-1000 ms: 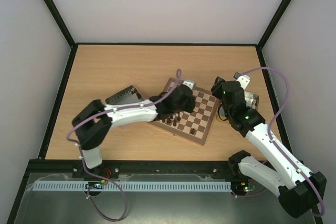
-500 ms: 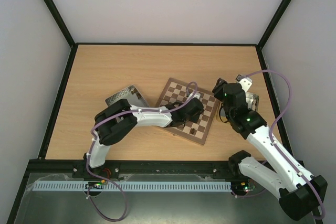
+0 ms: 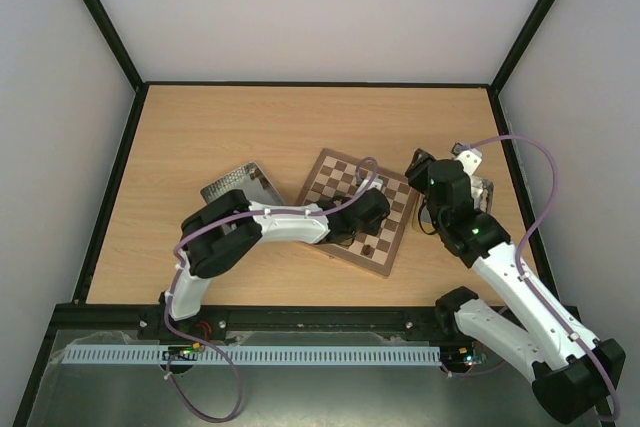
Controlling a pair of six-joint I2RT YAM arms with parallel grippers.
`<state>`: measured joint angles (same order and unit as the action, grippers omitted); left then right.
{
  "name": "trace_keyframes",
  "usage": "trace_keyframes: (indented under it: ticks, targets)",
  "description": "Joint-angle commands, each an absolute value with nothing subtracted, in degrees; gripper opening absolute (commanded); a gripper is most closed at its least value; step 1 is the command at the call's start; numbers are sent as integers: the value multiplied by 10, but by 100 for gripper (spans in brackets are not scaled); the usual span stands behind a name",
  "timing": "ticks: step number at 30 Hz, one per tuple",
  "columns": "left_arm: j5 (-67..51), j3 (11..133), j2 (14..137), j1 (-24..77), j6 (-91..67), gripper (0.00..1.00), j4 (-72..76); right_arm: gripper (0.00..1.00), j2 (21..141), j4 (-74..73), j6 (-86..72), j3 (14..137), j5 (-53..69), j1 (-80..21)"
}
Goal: Set up the chess pieces on the board
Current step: Place the chess piece on the chessboard, then move the chess piece to the chessboard.
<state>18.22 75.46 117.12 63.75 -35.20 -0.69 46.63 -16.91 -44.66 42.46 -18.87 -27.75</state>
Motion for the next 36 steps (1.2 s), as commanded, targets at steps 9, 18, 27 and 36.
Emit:
trace_keyframes:
  ticks: [9,18,27,36]
  targets:
    - [181,744,1069,627,-360,41,-29,65,494,-186,-424,439,-102,-275]
    - [209,625,882,558,-375,48,-47,60,685,-282,-352,506,41,-275]
    - [245,523,699,470,-370,53,-87,59,812,-361,-267,553,46,-287]
    - [272,506,646,453,-340,55,-102,52,878,-377,-261,581,56,-335]
